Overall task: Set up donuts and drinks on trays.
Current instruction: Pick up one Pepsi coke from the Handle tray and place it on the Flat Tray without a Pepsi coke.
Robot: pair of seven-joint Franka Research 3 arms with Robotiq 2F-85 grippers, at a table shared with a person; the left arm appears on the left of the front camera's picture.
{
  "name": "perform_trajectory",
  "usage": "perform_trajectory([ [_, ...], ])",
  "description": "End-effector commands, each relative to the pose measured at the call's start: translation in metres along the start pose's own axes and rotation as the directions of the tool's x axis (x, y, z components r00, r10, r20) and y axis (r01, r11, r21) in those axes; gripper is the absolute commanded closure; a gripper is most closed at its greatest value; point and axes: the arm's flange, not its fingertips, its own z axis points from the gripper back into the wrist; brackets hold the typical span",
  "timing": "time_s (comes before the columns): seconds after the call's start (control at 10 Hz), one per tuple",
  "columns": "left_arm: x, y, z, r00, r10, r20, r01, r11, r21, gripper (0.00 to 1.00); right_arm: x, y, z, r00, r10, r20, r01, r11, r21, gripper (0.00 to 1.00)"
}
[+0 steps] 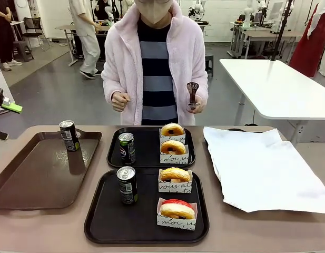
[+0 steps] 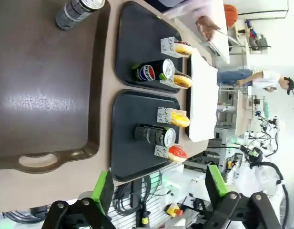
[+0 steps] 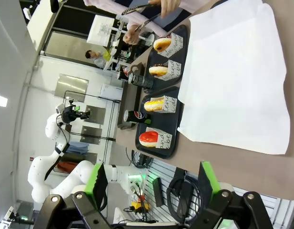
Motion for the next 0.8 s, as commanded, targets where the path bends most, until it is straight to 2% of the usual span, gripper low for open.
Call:
perform_trajectory([
  [0.0, -0.021, -0.006, -0.013, 0.999, 0.006, -0.034, -0.005, 1.000, 0.026, 0.00, 0.002, 0.001, -0.001, 1.000, 0.015, 0.018, -0.015, 0.999, 0.028, 0.00],
  [0.2, -0.008, 0.018, -0.012, 0.993, 0.098, -0.072, -0.106, 0.988, -0.114, 0.00, 0.002, 0.001, -0.001, 1.000, 0.015, 0.018, -0.015, 0.999, 0.028, 0.00],
  [0.4, 0.010, 0.056, -0.005, 0.979, 0.155, -0.131, -0.188, 0.939, -0.289, 0.00, 0.002, 0.001, -0.001, 1.000, 0.015, 0.018, -0.015, 0.999, 0.028, 0.00],
  [0.5, 0.012, 0.072, -0.005, 0.979, 0.129, -0.159, -0.180, 0.913, -0.367, 0.00, 0.002, 0.001, -0.001, 1.000, 0.015, 0.018, -0.015, 0.999, 0.028, 0.00],
  [0.7, 0.020, 0.091, -0.009, 0.985, 0.006, -0.170, -0.087, 0.876, -0.474, 0.00, 0.002, 0.001, -0.001, 1.000, 0.015, 0.018, -0.015, 0.999, 0.028, 0.00],
])
